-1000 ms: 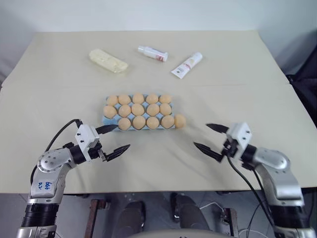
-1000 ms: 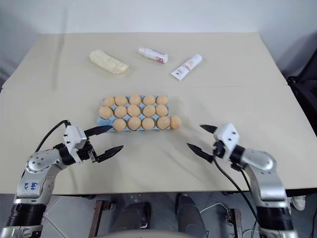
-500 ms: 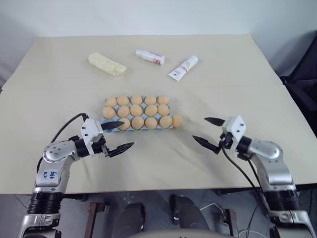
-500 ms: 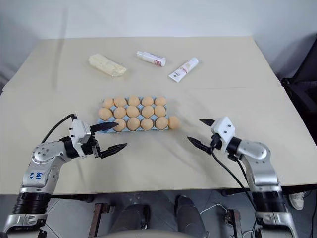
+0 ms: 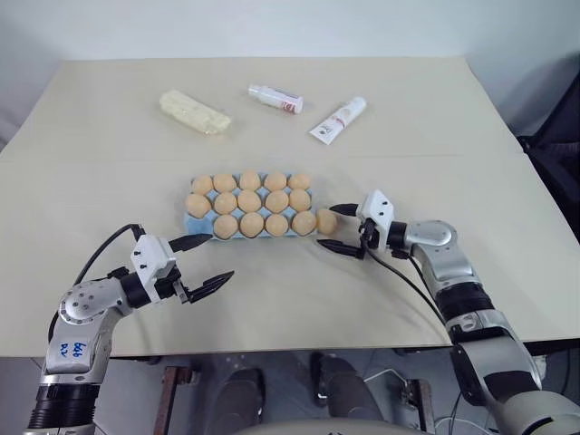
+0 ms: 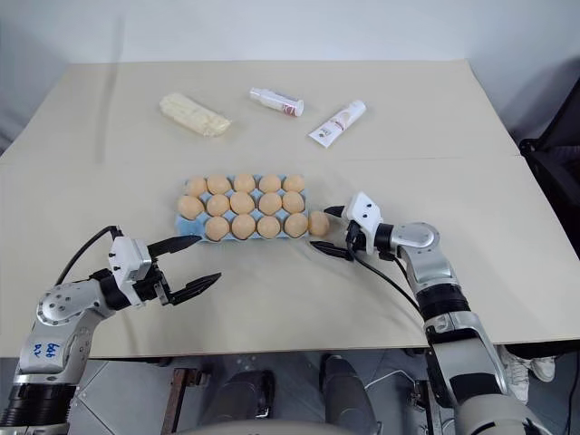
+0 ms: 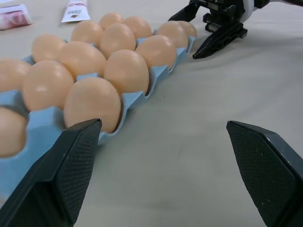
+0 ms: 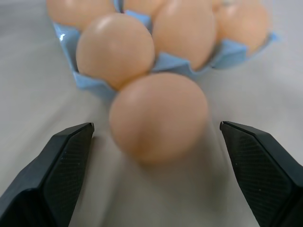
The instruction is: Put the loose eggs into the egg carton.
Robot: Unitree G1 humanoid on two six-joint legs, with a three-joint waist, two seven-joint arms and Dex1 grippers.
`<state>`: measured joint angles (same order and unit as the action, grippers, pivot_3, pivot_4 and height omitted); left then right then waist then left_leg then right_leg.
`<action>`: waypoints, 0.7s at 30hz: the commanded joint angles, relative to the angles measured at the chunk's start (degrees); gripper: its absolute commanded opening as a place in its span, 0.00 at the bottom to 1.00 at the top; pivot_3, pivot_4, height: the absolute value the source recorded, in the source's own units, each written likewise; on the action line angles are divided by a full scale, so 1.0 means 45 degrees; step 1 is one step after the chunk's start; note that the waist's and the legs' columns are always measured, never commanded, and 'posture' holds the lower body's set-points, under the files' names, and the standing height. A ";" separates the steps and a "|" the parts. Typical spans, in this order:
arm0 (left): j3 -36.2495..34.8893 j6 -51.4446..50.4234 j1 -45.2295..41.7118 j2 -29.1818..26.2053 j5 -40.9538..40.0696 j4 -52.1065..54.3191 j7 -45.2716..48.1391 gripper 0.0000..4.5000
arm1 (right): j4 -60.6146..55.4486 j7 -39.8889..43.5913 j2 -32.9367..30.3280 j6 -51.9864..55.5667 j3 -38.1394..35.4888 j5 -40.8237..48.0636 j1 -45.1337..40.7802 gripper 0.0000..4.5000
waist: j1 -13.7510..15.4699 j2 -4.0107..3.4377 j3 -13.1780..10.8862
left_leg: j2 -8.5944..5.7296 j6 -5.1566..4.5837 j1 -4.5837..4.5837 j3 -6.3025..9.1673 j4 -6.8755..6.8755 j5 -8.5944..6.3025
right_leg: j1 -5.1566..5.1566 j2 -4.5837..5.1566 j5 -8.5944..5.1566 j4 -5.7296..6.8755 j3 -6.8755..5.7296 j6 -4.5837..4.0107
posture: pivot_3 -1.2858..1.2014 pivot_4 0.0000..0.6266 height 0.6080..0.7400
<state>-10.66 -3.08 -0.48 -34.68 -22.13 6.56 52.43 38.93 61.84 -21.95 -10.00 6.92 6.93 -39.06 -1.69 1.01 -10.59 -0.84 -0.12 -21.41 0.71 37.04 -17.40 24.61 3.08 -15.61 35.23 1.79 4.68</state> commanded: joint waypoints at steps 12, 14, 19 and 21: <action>-0.0740 0.0053 0.0398 -0.0100 -0.0199 0.0357 -0.0543 1.00 | -0.2280 0.0788 -0.1017 0.0085 -0.0438 0.0475 0.1023 0.47 | 0.0007 0.0000 0.0000 | -0.0002 -0.0001 0.0005 -0.0002 -0.0003 -0.0001 | -0.0008 0.0005 0.0001 -0.0007 0.0002 0.0001 | 0.52 0.24 1.00; -0.0934 0.0079 0.0533 -0.0098 -0.0205 0.0257 -0.0613 1.00 | -0.3401 0.1061 -0.1295 0.0763 -0.0435 0.0822 0.1338 0.47 | 0.0004 -0.0002 -0.0001 | -0.0001 -0.0001 0.0005 0.0000 -0.0006 -0.0001 | -0.0007 0.0003 0.0000 -0.0006 0.0001 0.0000 | 0.52 0.24 1.00; -0.1943 0.0279 0.1565 -0.0046 -0.0218 -0.0373 -0.0905 1.00 | -0.6676 0.1701 -0.1285 0.3209 0.0330 0.1742 0.1294 0.47 | -0.0177 -0.0005 -0.0003 | 0.0007 0.0001 0.0028 -0.0014 -0.0012 -0.0002 | -0.0004 -0.0004 -0.0005 0.0024 0.0020 -0.0008 | 0.52 0.24 1.00; -0.2299 0.0416 0.1993 0.0018 -0.0235 -0.0557 -0.1010 1.00 | -0.7315 0.1738 -0.0839 0.4033 0.0713 0.2011 0.0881 0.47 | -0.0211 -0.0005 -0.0003 | 0.0014 0.0004 0.0036 -0.0010 -0.0007 -0.0001 | -0.0003 -0.0008 -0.0011 0.0044 0.0017 -0.0020 | 0.52 0.24 1.00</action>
<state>-18.38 -2.53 7.51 -34.65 -22.28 4.18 48.41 10.14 69.21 -27.29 5.30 8.75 13.73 -33.40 -2.64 0.99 -10.61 -0.78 -0.10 -21.22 0.67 37.02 -17.40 24.59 3.04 -15.66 35.46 1.86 4.58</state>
